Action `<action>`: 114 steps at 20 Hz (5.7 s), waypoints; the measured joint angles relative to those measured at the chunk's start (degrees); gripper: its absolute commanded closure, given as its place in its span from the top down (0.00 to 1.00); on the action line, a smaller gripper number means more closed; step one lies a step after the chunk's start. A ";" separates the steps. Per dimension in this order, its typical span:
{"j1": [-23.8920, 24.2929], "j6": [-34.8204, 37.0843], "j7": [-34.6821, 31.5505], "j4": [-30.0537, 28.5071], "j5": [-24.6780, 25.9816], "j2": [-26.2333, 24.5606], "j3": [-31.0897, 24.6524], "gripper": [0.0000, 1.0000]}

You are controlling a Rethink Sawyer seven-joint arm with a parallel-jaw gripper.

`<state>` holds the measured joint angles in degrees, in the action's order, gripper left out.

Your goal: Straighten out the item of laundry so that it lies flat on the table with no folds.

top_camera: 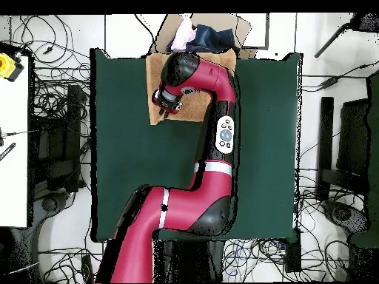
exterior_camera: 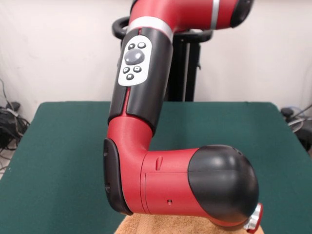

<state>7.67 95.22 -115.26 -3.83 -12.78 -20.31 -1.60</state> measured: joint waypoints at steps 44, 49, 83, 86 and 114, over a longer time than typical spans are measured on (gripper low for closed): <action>1.62 -13.20 0.00 -36.96 0.13 22.45 0.04 0.00; 1.69 -13.19 0.00 -37.02 0.26 23.02 0.03 0.00; 3.62 -16.00 0.00 -65.60 0.36 36.41 -0.38 0.00; 3.62 -16.00 0.00 -67.26 0.39 38.01 -0.50 0.00; 5.64 -15.99 0.00 -67.40 0.39 37.82 -2.69 0.00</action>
<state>13.31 79.23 -115.26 -71.23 -12.39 17.50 -4.29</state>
